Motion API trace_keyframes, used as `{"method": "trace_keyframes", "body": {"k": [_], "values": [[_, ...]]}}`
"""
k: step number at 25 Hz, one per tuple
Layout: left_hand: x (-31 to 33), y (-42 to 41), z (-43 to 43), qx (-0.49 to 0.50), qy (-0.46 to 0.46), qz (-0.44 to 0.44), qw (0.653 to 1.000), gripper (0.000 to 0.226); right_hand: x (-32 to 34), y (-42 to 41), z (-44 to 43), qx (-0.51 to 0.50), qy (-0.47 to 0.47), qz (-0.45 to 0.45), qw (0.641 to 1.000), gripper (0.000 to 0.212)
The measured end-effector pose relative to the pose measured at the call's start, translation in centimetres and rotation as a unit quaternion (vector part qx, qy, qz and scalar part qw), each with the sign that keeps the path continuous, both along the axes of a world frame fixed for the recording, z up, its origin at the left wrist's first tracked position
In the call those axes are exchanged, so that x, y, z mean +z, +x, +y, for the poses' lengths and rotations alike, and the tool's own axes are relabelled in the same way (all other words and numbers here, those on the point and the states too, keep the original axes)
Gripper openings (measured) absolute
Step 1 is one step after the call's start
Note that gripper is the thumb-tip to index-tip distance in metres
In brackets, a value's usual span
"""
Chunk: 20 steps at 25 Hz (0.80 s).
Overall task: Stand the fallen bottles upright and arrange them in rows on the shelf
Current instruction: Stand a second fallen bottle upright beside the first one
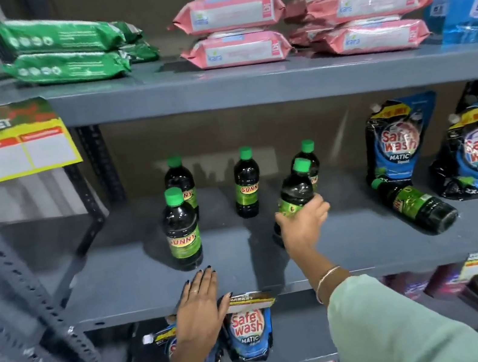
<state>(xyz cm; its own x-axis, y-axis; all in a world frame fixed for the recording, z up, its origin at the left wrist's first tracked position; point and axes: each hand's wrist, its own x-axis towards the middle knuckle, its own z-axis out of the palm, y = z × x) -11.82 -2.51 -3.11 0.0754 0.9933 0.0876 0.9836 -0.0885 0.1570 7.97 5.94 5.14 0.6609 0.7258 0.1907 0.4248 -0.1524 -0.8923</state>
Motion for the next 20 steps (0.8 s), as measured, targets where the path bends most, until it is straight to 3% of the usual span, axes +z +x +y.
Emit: {"method": "trace_keyframes", "body": {"k": [11,16,20], "values": [[-0.5,-1.5,-0.2,-0.009,0.007,-0.023,1.000,0.080,-1.7,-5.0,-1.8,0.053,0.003,-0.099,0.994,0.078],[-0.5,-1.5,-0.4,-0.006,0.015,-0.036,0.999,0.079,-2.4,-5.0,-2.5,0.084,0.014,-0.069,0.994,0.087],[-0.5,-1.5,-0.4,-0.005,0.017,-0.038,0.999,0.078,-4.1,-4.4,-2.8,0.131,0.031,0.001,0.991,0.079]]}}
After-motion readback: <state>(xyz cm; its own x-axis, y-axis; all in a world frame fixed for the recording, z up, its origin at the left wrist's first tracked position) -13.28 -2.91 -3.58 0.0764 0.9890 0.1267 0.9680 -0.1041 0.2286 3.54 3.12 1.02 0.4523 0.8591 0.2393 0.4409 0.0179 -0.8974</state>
